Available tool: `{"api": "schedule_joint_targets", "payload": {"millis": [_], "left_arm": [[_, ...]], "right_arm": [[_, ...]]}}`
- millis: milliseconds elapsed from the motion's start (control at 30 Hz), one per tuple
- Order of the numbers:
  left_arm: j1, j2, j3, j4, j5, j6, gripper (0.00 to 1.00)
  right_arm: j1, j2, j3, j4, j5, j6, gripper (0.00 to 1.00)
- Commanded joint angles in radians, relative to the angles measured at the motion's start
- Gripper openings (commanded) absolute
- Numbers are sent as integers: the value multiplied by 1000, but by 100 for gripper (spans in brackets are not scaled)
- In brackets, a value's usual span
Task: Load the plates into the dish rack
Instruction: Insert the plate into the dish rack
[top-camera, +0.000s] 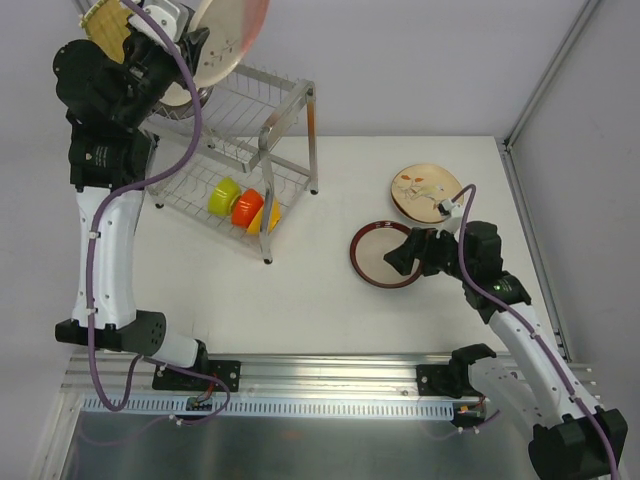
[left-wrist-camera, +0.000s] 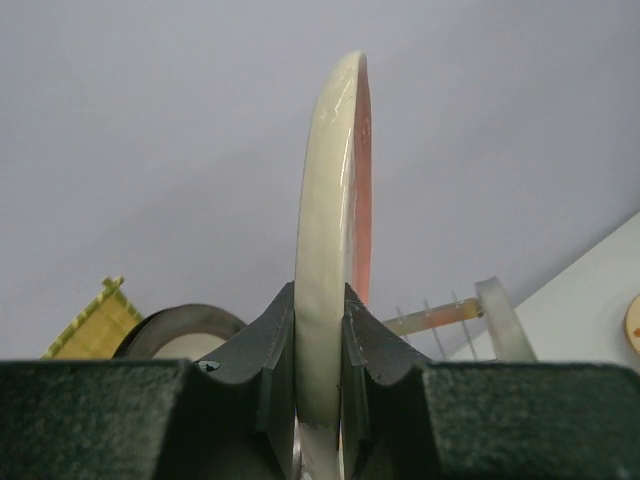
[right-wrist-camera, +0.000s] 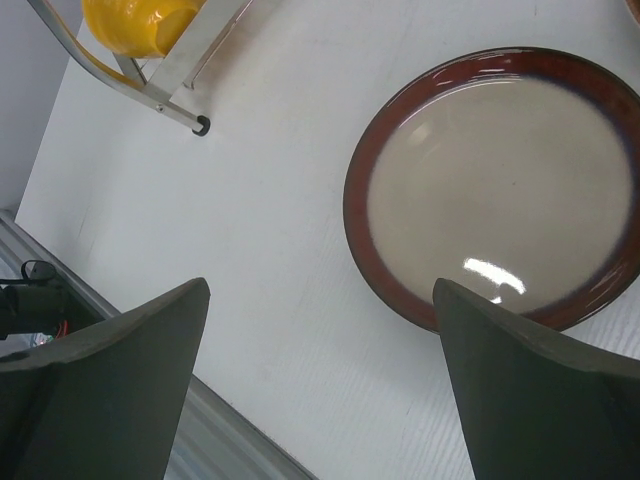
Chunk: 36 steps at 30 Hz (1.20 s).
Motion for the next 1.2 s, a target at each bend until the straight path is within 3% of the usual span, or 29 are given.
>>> {"api": "schedule_joint_targets", "payload": {"millis": [0,467,1167], "left_arm": [[73,-9,57,177,71,-29,0],[306,70,0,251,188,-124,0],[391,156,-46,274,280,-196,0]], "right_arm": [[2,17,33,43,-49,-3,100],[2,97,49,51,-86,-3,100],[4,124,50,51,-104,2,100]]}}
